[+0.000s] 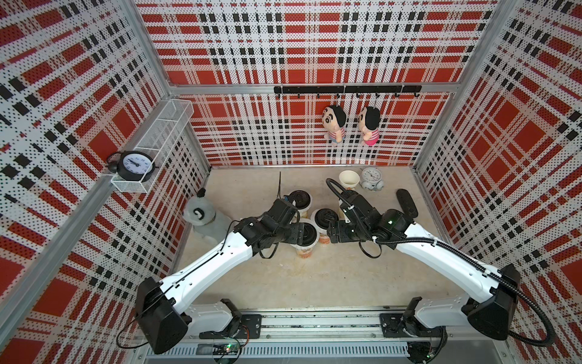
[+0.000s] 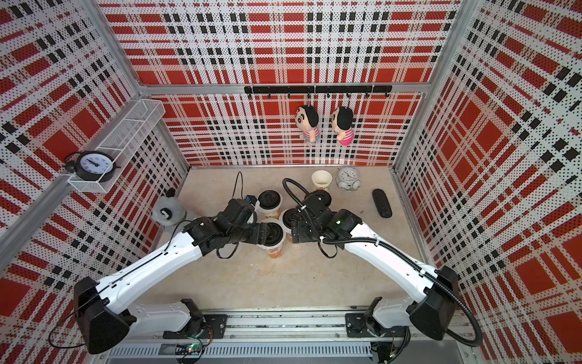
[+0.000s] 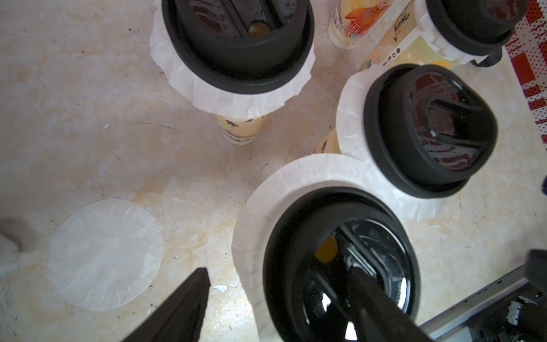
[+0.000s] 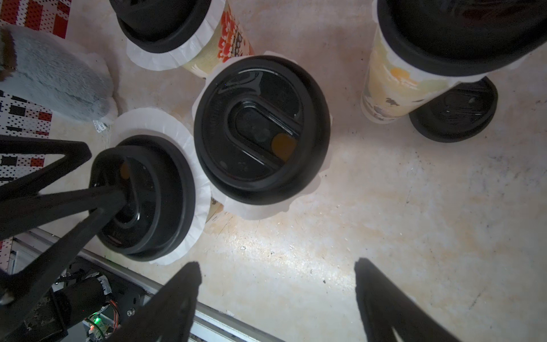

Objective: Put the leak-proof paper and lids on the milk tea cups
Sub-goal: Secure the cup lid on the cup.

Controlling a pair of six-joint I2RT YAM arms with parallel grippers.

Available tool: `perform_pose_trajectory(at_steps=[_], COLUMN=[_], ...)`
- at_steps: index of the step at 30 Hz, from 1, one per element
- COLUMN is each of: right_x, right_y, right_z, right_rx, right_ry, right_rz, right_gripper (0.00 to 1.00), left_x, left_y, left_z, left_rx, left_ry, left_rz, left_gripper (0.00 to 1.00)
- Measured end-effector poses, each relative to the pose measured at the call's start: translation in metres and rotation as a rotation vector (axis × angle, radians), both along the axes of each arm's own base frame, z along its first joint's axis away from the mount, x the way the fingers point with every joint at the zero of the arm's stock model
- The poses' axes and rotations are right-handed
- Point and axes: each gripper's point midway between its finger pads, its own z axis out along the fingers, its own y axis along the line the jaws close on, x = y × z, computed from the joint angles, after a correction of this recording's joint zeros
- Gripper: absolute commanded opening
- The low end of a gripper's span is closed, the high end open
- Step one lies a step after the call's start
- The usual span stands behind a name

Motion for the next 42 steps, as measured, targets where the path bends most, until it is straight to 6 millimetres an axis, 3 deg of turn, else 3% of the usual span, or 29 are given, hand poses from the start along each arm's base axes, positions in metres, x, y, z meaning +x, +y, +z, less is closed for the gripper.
perform_pose_trajectory(at_steps=[7,15,35,42], right_x=[-0.001,0.005,0.009,0.008], right_y=[0.022,0.04,0.056,0.057], right_z=[-0.021,-0.011,-0.016,-0.02], right_rx=[-0.019,0.039,0.084,0.091], right_ry=[0.037,0.013,0.026,0.034], right_rz=[0.042,0.042,0.017,0.0], right_gripper=[0.77,0.64,0.41,0.39], left_x=[0.0,-0.001,-0.002,-0.002], left_y=[0.0,0.0,-0.002,-0.002], left_z=[-0.001,-0.002,-0.003,-0.003], left_rx=[-0.012,-0.031,-0.05,-0.054], left_ry=[-0.007,-0.012,-0.016,-0.016], left_rz=[0.004,0.01,0.004,0.002], left_gripper=[0.76,0.76,0.76,0.76])
